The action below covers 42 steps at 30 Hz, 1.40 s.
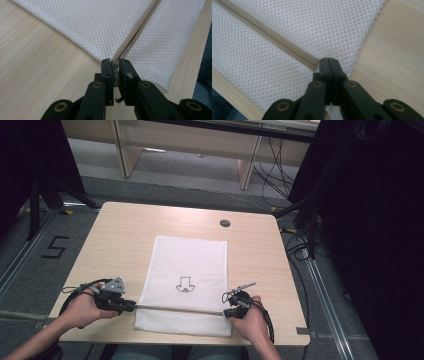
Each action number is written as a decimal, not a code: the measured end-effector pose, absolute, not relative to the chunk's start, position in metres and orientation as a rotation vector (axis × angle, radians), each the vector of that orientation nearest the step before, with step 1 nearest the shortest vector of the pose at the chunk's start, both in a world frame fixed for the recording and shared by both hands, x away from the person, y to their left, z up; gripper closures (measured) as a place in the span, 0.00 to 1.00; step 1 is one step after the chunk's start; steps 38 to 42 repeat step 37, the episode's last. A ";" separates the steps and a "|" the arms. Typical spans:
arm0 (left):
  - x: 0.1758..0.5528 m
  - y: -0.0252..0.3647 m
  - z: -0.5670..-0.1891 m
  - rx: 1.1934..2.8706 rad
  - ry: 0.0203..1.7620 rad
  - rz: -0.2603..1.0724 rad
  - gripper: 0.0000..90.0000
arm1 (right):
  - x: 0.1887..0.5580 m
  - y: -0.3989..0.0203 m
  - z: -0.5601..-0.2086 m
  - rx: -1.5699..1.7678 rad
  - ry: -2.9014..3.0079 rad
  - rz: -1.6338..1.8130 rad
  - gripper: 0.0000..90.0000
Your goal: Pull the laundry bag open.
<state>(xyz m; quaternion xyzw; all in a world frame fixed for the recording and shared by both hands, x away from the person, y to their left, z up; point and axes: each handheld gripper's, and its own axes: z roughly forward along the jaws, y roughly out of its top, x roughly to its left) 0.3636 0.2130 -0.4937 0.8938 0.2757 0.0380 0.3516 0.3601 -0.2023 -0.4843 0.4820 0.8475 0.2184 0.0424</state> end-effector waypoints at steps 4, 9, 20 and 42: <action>0.364 0.213 -0.496 2.328 0.710 0.105 0.91 | 0.360 -0.202 -0.484 1.473 2.591 0.669 1.00; 0.363 0.211 -0.498 2.299 0.727 0.104 0.91 | 0.360 -0.203 -0.484 1.480 2.593 0.668 1.00; 0.368 0.207 -0.496 2.258 0.699 0.172 0.65 | 0.359 -0.203 -0.483 1.486 2.574 0.684 0.93; 0.387 0.225 -0.496 2.075 0.868 0.255 0.42 | 0.360 -0.210 -0.471 1.480 2.458 0.801 0.74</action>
